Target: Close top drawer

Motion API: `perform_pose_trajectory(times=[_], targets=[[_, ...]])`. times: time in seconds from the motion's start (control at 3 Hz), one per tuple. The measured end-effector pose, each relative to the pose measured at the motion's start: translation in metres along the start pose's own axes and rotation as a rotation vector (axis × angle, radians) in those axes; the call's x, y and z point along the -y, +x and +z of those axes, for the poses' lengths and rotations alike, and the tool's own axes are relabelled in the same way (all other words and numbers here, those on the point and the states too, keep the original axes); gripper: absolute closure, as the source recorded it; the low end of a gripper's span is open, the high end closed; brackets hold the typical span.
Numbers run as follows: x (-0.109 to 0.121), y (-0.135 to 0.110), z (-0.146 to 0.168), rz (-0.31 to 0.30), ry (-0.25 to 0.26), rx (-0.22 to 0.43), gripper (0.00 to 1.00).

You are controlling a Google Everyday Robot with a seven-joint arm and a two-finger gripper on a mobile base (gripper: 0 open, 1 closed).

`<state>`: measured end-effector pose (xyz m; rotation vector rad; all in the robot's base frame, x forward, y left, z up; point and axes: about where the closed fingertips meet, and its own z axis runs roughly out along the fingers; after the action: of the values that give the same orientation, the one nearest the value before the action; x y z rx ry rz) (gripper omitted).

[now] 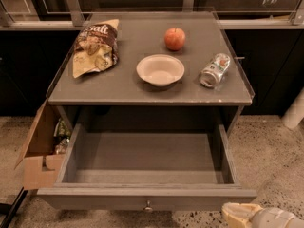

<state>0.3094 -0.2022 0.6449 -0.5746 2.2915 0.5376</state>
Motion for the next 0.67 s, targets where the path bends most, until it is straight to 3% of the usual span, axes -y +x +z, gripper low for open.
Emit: perform_pose_trajectory(times=[0.67], targets=[[0.008,0.006,0.024,0.002,-0.058,-0.033,1.0]])
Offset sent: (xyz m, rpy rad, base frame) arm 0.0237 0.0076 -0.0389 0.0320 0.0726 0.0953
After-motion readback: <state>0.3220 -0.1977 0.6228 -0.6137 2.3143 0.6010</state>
